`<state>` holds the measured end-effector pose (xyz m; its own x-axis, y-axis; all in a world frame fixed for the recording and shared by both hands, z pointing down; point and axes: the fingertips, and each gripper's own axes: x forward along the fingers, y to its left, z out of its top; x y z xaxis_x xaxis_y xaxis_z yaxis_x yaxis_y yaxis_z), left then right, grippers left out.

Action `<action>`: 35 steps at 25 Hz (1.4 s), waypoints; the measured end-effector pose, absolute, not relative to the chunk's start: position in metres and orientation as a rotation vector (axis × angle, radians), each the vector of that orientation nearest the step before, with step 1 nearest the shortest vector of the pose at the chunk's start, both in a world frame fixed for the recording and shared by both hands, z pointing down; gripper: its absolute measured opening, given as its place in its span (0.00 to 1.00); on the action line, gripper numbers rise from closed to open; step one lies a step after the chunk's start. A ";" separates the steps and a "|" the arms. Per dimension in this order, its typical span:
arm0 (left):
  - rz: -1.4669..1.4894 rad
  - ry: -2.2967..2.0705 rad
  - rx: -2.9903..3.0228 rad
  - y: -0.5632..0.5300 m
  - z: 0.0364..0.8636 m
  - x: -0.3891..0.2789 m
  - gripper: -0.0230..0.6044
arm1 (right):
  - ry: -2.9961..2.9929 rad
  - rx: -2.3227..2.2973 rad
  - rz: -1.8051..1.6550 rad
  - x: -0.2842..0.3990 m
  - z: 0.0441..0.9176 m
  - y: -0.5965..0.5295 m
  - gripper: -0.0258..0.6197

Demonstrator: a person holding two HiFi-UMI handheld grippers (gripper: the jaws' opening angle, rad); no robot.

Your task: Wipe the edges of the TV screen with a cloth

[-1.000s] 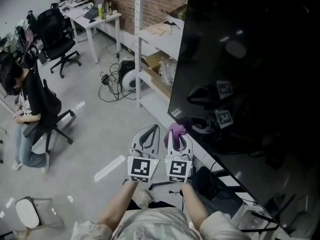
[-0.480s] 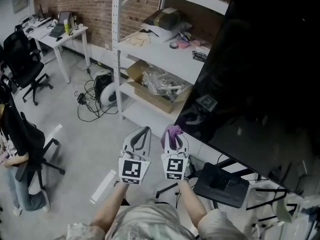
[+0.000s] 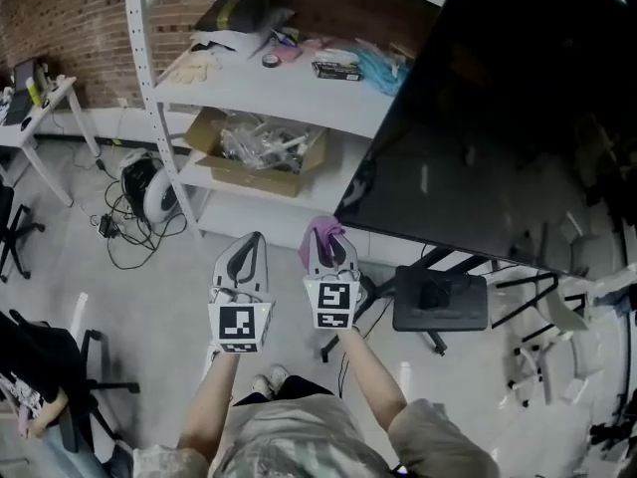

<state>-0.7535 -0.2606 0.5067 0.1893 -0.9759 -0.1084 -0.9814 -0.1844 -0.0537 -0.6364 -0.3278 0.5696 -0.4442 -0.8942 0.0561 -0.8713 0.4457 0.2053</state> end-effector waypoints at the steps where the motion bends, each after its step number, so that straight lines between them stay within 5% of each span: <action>1: 0.080 1.917 -2.352 -0.265 0.508 -0.748 0.06 | -2.531 1.572 -0.201 -0.635 0.570 -0.327 0.14; 35: 0.206 1.573 -2.595 -0.317 0.457 -0.759 0.06 | -2.186 2.209 -0.390 -0.628 0.446 -0.326 0.14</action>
